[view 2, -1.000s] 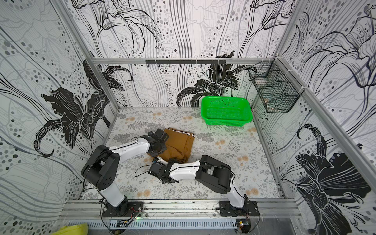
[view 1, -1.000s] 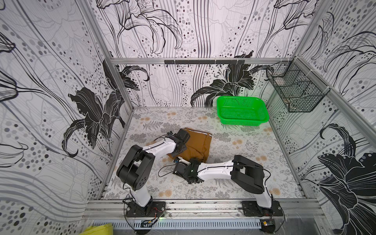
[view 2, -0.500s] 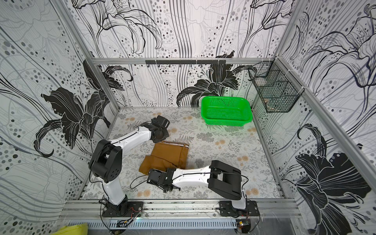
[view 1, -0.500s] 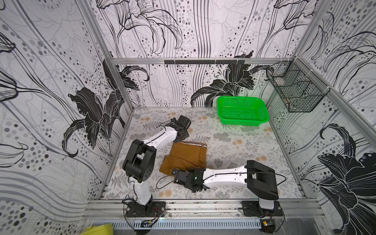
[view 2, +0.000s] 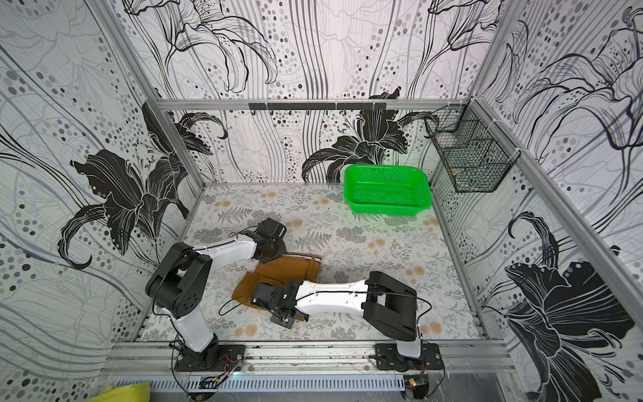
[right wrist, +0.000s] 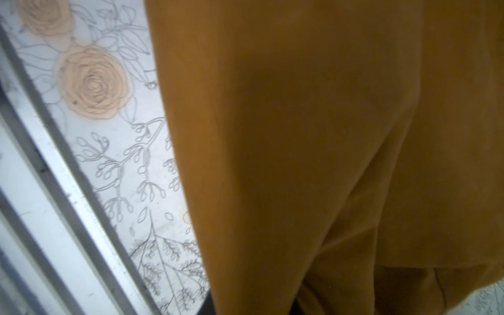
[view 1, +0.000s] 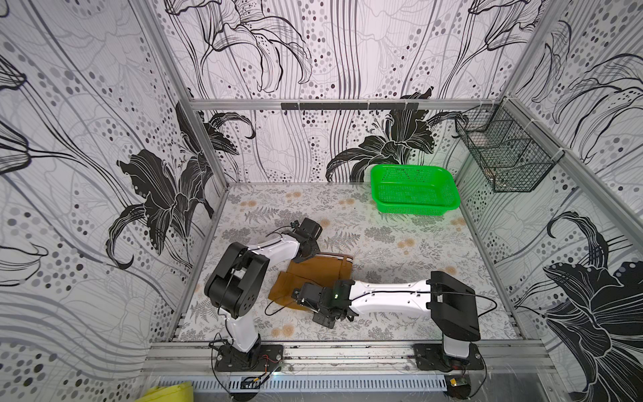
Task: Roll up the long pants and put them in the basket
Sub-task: Roll the long pant at the center of the board.
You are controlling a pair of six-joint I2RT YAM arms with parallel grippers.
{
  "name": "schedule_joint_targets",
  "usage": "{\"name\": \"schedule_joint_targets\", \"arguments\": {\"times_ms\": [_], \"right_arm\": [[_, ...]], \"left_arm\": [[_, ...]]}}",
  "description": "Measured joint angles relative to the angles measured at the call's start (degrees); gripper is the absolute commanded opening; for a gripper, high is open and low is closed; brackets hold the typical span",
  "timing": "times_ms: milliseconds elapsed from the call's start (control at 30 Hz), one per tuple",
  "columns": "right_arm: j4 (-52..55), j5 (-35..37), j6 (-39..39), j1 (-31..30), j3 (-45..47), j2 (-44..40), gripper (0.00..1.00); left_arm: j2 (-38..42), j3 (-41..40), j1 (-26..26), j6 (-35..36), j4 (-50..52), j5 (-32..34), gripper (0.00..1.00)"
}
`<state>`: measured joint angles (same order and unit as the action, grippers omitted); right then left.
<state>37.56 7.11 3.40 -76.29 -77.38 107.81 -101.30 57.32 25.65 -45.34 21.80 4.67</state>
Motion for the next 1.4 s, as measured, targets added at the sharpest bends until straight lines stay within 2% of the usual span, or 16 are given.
{"name": "schedule_joint_targets", "arguments": {"times_ms": [400, 733, 1100, 1400], "right_arm": [[8.02, -14.93, -2.84, 8.98, -3.56, -3.10, 0.00], [11.74, -21.16, -4.35, 11.89, -5.44, -4.24, 0.00], [2.16, -27.82, -0.74, 10.84, 2.95, -4.61, 0.00], [-0.81, -29.29, 2.16, 7.48, 5.29, -5.49, 0.00]], "left_arm": [[6.21, -12.24, 0.96, -1.29, -12.83, -0.66, 0.00], [9.03, -14.56, 2.60, -1.95, -13.11, 0.35, 0.00], [6.27, -2.97, 2.82, -0.33, 4.59, 1.16, 0.00], [2.82, 5.73, 2.82, 1.57, 7.63, 1.95, 0.00]]}}
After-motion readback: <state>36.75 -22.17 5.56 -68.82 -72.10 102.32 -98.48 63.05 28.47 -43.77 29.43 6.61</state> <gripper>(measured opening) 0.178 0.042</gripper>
